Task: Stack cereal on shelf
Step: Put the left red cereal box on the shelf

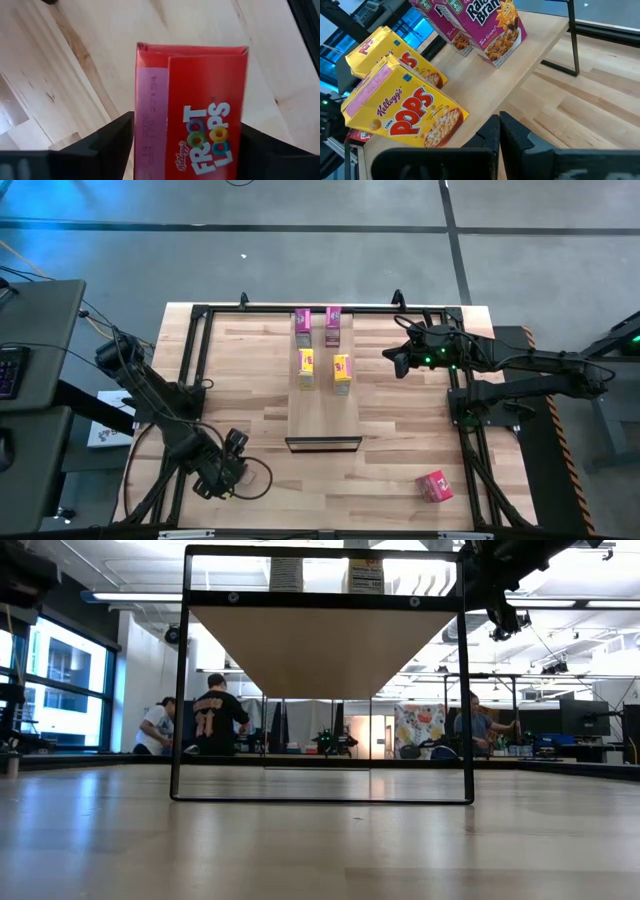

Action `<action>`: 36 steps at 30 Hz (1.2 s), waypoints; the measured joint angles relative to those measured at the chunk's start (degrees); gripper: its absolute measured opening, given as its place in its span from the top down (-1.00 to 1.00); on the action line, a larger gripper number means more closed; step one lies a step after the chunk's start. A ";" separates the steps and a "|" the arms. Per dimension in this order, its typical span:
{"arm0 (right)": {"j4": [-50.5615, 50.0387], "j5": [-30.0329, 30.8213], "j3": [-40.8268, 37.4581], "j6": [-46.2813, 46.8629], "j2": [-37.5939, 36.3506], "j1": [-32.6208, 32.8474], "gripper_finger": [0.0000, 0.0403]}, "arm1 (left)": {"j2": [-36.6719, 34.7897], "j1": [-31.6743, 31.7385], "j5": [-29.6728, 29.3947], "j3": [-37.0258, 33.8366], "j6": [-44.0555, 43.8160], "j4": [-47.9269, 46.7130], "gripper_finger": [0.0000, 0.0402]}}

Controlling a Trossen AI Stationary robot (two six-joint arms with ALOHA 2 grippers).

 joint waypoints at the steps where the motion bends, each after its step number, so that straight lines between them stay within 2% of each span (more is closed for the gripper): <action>1: 0.00 0.02 0.00 0.00 0.00 0.00 1.00 | 0.00 0.01 0.01 -0.20 -0.04 0.26 -0.23; 9: 0.00 1.15 0.00 0.00 0.00 0.00 1.00 | -0.08 0.01 0.38 -0.53 -0.06 0.99 0.23; 11: 0.00 1.15 0.00 0.06 0.00 0.00 1.00 | -0.51 0.10 1.98 -0.52 -0.10 0.93 0.31; 14: 0.01 1.17 0.00 0.88 0.00 0.00 1.00 | -1.85 1.17 6.01 0.85 -1.84 -0.61 0.34; 17: -0.05 1.15 0.00 0.87 0.00 0.00 1.00 | -4.64 3.06 10.99 4.55 -4.25 -5.00 0.27; 21: -0.11 1.66 0.00 0.88 0.00 0.00 1.00 | -10.01 6.89 12.24 13.39 -3.98 -13.41 0.20; 23: -0.11 1.82 0.00 0.90 0.00 0.00 1.00 | -12.25 9.91 8.64 19.30 -3.17 -16.57 0.19; 26: -0.14 1.83 0.00 0.90 0.00 0.00 1.00 | -13.06 15.64 -0.54 29.90 -2.65 -18.38 0.18; 29: -0.13 1.83 0.00 0.89 0.00 0.00 1.00 | -9.84 21.86 -5.77 40.60 2.46 -20.57 0.18; 32: -0.17 1.85 0.00 0.90 -0.02 0.00 1.00 | -3.82 27.03 -6.05 49.20 9.92 -23.44 0.18; 36: -0.46 1.87 0.00 0.88 -0.02 0.00 1.00 | 4.72 29.94 -5.68 56.35 19.76 -27.54 0.18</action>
